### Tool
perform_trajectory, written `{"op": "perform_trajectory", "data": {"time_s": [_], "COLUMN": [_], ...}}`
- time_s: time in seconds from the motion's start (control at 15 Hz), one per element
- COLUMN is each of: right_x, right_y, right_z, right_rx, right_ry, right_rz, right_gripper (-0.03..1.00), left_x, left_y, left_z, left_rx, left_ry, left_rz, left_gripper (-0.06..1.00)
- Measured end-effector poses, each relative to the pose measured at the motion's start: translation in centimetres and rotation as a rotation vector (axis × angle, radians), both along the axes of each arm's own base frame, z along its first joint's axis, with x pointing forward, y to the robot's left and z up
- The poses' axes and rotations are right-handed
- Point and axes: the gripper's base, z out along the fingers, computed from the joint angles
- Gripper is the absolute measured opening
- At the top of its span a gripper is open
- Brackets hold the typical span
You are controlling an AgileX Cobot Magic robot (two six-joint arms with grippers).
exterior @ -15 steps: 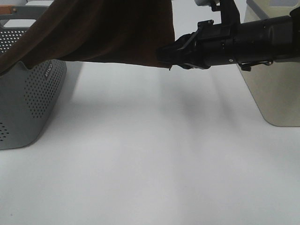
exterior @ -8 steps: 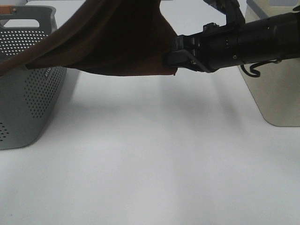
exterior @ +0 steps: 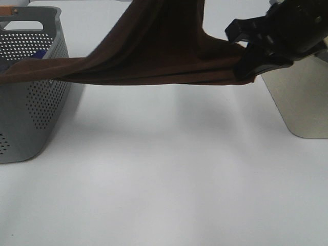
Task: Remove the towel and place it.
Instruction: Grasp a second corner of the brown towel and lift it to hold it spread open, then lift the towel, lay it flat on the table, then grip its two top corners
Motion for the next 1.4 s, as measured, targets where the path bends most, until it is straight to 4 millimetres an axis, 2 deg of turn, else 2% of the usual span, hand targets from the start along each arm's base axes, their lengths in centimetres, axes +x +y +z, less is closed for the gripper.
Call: {"op": "perform_trajectory", "data": {"time_s": [0.07,0.13,0.27,0.33,0.53,0.67,0.8,1.0,1.07,1.13,1.2,1.4], "right_x": [-0.5,-2.0,-3.6,-4.1,-6.2,-7.2,-7.6,-7.7,-7.7,-7.6,-7.3,-4.4], "right_y": [-0.8,-2.3,-3.6,-3.8,-4.7,-5.0,-5.0,-4.7,-4.7,-4.7,-4.6,-3.6], "right_z": [1.9,5.8,9.8,10.8,15.9,18.3,19.2,19.3,19.3,19.2,19.1,17.3], "right_rx": [-0.039,-0.091,-0.109,-0.104,-0.040,-0.007,0.022,0.051,0.053,0.048,0.046,-0.004], "right_ry": [-0.029,-0.117,-0.214,-0.243,-0.395,-0.466,-0.481,-0.468,-0.469,-0.471,-0.467,-0.417], "right_rz": [-0.035,-0.116,-0.157,-0.164,-0.184,-0.192,-0.186,-0.169,-0.169,-0.170,-0.170,-0.155], "right_gripper": [0.00,0.00,0.00,0.00,0.00,0.00,0.00,0.00,0.00,0.00,0.00,0.00], "left_x": [-0.2,-1.2,-2.8,-3.3,-5.9,-7.6,-8.6,-7.6,-6.6,-4.6,-3.6,-1.1], "left_y": [0.1,1.0,2.4,2.8,5.1,6.6,7.6,8.8,9.6,11.3,11.8,10.9], "left_z": [0.3,2.2,5.0,5.7,9.2,11.1,12.1,11.5,10.8,9.5,8.7,6.2], "left_rx": [-0.008,-0.047,-0.107,-0.121,-0.184,-0.216,-0.197,-0.120,-0.088,-0.063,-0.049,0.007], "left_ry": [0.001,-0.032,-0.099,-0.116,-0.189,-0.238,-0.289,-0.243,-0.188,-0.084,-0.043,0.019], "left_rz": [-0.001,0.000,0.002,0.003,0.002,0.003,0.014,0.061,0.095,0.172,0.200,0.218], "left_gripper": [0.00,0.00,0.00,0.00,0.00,0.00,0.00,0.00,0.00,0.00,0.00,0.00]}}
